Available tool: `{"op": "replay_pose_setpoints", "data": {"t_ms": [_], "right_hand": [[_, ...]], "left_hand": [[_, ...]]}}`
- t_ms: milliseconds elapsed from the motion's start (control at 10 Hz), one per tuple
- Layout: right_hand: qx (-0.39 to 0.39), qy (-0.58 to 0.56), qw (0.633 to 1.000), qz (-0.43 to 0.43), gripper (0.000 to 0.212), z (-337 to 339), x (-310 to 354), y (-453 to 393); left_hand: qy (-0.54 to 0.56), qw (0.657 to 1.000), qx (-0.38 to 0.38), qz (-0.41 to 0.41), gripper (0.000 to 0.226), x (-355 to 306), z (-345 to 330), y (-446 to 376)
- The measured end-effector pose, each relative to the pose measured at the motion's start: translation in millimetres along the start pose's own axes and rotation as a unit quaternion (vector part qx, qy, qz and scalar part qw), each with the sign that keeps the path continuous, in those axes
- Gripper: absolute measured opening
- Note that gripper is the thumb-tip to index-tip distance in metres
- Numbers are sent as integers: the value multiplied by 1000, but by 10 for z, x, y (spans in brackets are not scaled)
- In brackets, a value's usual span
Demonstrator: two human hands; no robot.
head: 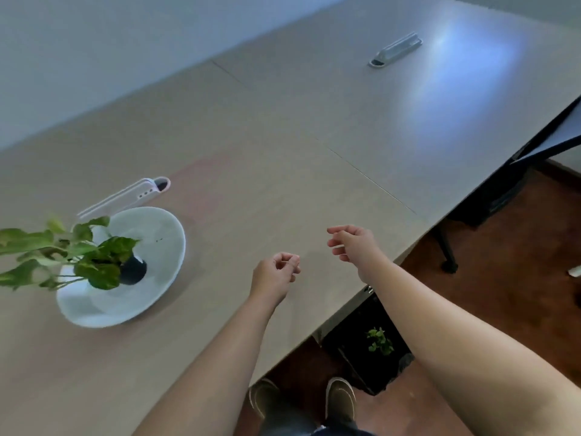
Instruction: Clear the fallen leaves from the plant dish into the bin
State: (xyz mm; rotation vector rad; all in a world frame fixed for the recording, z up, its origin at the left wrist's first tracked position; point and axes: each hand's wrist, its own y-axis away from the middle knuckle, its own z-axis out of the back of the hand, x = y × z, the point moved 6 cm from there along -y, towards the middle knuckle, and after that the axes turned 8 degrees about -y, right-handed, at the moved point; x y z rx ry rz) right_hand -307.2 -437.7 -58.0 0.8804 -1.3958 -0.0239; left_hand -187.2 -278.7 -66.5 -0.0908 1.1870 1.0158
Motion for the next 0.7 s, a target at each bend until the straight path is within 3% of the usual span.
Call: {"op": "replay_pose_setpoints", "data": {"t_ms": [400,700], "right_hand": [[175,190,965,-40,25,-2057,-244,57],[200,243,948,-52,19,-2931,-596,-53]], "left_hand": [[120,954,-234,142,22,1246,2014,354],[166,909,-313,221,17,2078,2761,515]]}}
